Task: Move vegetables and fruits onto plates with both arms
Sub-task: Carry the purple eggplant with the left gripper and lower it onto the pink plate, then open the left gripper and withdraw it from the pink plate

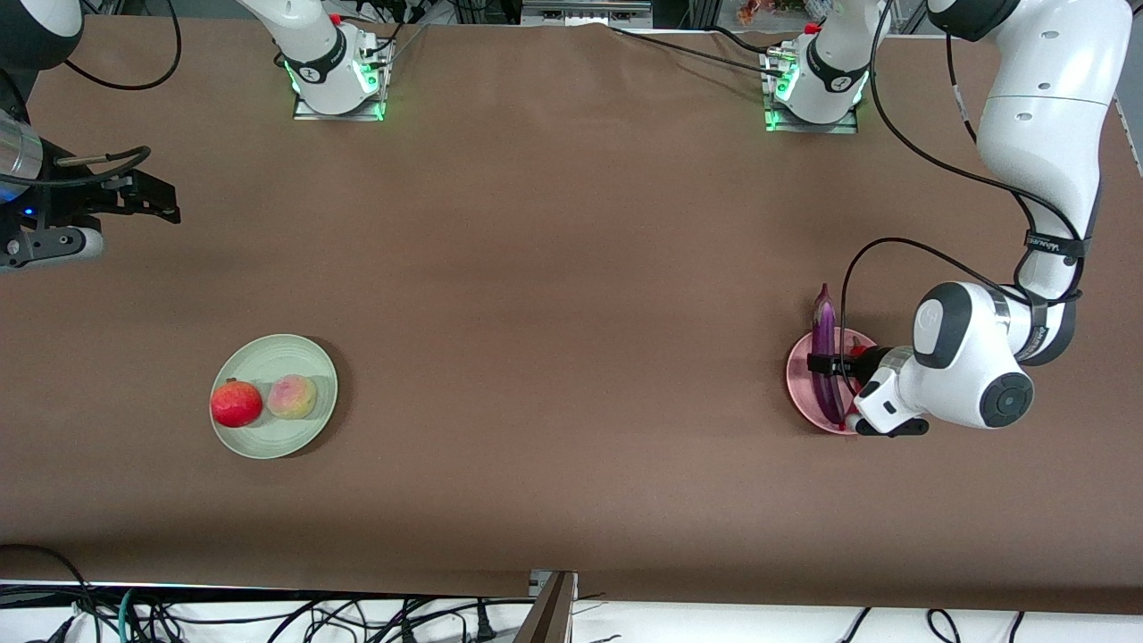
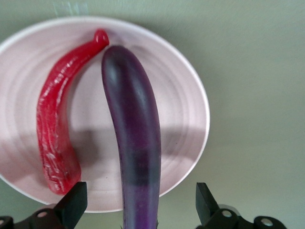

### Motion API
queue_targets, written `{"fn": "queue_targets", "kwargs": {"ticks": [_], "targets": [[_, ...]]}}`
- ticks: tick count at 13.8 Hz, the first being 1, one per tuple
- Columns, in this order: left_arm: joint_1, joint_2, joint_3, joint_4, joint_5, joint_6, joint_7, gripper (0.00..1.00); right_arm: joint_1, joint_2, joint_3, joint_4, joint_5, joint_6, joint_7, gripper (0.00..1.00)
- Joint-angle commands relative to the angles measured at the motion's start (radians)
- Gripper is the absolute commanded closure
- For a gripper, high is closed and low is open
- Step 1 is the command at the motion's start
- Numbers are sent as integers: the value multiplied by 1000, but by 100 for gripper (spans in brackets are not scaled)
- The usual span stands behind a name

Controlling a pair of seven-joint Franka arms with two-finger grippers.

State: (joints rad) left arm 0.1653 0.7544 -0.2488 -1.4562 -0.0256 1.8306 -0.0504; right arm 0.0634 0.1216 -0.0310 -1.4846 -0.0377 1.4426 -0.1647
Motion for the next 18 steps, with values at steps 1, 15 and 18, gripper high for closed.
{"fn": "queue_targets", "kwargs": {"ticks": [1, 15, 18], "targets": [[13, -75, -12, -10, 6, -1, 24, 0, -11, -14, 8, -17, -11, 21, 1, 0], [49, -618, -7, -7, 12, -412, -28, 0, -8, -14, 10, -16, -11, 24, 4, 0], [56, -639, -4, 2, 6, -412, -28, 0, -10, -13, 8, -16, -11, 24, 1, 0]]}}
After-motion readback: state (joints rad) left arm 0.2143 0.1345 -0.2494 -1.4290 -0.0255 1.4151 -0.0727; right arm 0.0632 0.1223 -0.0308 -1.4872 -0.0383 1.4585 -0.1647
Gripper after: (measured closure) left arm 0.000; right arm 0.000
